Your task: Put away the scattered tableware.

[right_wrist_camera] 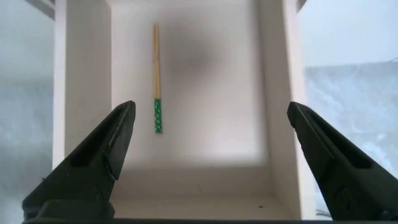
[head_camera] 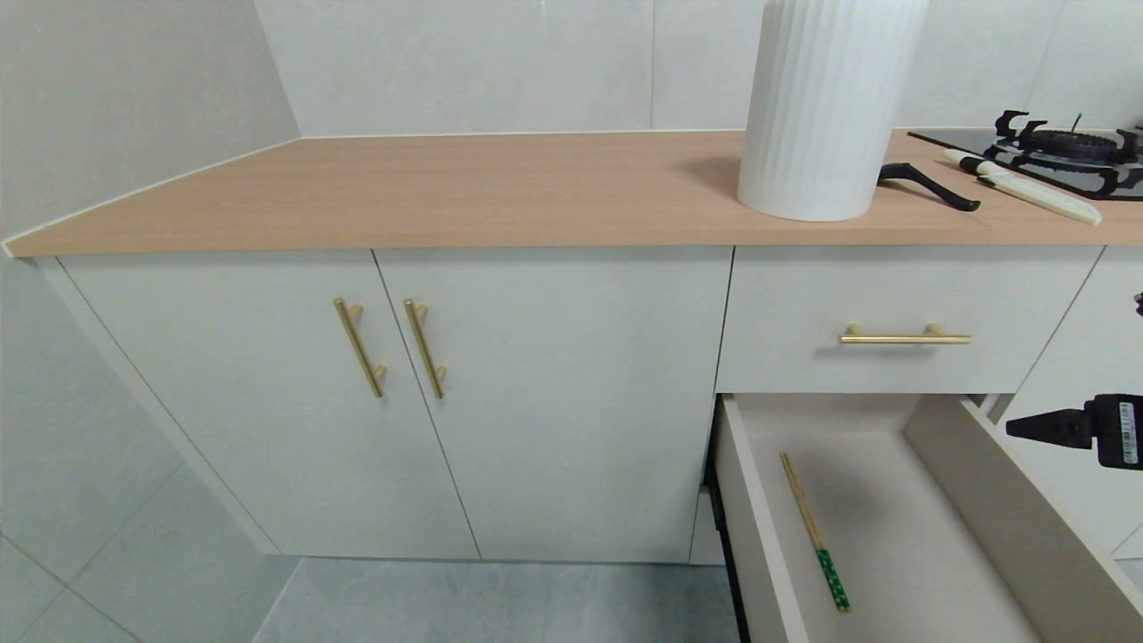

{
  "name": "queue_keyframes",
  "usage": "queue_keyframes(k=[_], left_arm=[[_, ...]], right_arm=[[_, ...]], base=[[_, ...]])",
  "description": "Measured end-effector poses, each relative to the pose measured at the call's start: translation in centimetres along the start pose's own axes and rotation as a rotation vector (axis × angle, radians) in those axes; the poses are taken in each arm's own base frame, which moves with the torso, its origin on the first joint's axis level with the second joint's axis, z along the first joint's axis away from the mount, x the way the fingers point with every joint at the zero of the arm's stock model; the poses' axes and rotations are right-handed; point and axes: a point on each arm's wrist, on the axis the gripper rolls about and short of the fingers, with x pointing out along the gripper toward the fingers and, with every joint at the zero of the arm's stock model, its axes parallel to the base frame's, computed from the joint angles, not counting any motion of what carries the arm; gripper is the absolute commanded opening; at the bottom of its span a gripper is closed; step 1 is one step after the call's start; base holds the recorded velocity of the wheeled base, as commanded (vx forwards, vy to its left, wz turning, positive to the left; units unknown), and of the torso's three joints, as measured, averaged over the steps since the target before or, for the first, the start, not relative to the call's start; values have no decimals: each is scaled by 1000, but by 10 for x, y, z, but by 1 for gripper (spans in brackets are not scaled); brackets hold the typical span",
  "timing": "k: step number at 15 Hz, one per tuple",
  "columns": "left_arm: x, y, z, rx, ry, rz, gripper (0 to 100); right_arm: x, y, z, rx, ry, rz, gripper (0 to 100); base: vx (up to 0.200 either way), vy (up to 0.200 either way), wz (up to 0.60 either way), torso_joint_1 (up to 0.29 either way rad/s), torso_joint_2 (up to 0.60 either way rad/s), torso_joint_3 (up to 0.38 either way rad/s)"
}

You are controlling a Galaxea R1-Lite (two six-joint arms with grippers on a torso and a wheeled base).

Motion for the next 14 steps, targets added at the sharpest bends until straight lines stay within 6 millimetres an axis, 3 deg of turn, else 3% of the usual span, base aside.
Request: queue_keyframes(k=[5,8,14], left_arm=[[0,0,0,-1,-2,0,100],[0,0,0,0,0,0,100],[0,0,0,0,-1,0,100]], right_arm=[[-12,0,0,-13,-42,2,100],[-13,0,-1,-22,-42,2,100],[-15,0,-2,-25,-46,3,100]], base=[[0,0,0,83,-197,-169],[0,0,0,74,-497,-281],[0,0,0,226,-471,-278]])
